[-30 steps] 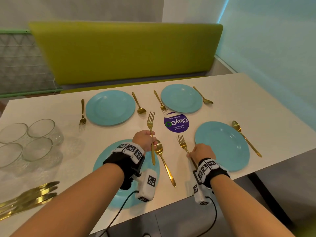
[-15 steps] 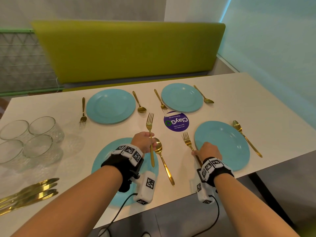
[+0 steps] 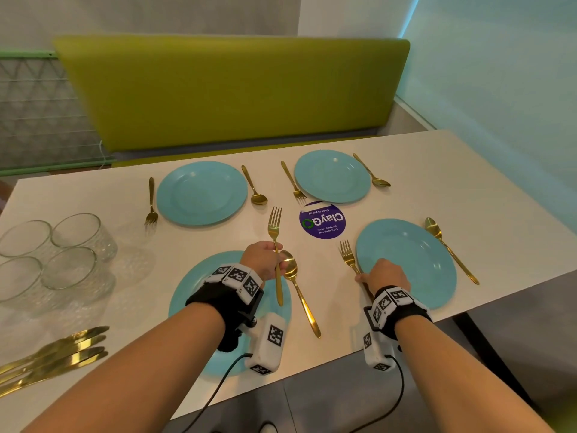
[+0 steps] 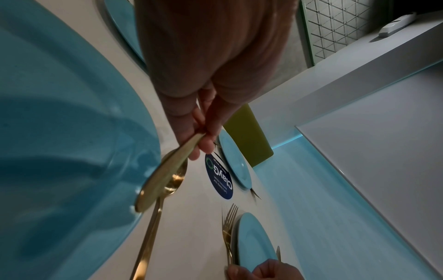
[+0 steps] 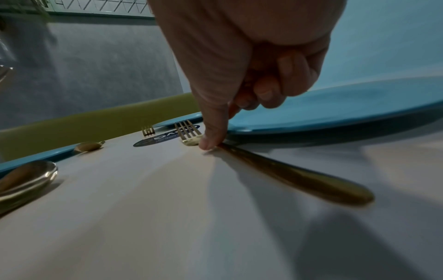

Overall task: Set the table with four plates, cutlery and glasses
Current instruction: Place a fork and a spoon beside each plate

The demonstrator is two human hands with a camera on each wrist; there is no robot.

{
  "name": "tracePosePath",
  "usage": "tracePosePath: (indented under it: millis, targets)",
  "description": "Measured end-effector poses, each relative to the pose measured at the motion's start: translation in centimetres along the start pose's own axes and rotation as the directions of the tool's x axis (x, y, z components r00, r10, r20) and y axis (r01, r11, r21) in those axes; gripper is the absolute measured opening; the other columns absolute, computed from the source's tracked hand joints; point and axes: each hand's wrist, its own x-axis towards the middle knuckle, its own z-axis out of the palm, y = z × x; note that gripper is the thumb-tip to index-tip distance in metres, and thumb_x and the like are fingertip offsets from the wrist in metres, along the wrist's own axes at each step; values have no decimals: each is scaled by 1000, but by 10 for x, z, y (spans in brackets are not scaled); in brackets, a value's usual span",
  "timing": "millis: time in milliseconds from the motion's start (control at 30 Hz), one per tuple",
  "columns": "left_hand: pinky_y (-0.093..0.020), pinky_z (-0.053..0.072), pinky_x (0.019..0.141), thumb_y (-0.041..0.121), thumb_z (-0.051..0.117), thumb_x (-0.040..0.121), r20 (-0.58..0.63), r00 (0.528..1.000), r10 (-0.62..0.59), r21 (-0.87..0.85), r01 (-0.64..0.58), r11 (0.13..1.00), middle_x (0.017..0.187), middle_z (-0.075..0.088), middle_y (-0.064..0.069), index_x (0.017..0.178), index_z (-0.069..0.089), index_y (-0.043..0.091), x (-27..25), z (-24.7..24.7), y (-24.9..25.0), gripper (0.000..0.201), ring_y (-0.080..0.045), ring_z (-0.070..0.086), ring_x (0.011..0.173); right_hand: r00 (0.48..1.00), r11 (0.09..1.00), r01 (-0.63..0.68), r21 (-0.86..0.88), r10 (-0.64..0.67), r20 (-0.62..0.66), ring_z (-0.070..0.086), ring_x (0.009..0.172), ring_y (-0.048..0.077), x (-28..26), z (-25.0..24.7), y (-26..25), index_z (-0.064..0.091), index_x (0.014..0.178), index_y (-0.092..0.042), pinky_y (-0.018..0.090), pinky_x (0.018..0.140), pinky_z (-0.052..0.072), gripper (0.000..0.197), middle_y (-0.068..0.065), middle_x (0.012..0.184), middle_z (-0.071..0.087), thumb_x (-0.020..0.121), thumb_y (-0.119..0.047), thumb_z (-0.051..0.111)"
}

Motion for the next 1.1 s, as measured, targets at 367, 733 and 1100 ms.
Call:
tracePosePath:
  millis: [367,733,1100]
  targets:
    - [-35,53,92,-3,51,91,-1,1000,-12,-23,12,1000,88,57,-11,119,54,3,-1,-7,2,29,-21,58,87,1000,1000,8,-6,-8,-5,52,75,23,-4,-2,-2,48,87,-10,30,67,42,34,7,81,53,82,-36,69]
    - [-31,54,79,-2,48,93,-22,1000,-5,-59,3,998,79,54,-9,113,54,3,-2,-20,-4,22,-15,55,68,997,996,76,50,-75,-22,53,80,26,-8,-5,-17,60,101,-7,31,69,41,38,10,90,60,85,-42,64]
    - [-27,46,59,-3,42,95,-15,1000,6,-131,-8,991,71,47,-8,78,51,6,0,-54,-16,20,-17,48,59,879,875,438,208,-465,105,51,84,13,-69,9,-109,64,96,-14,25,73,36,34,-1,91,60,87,-47,58]
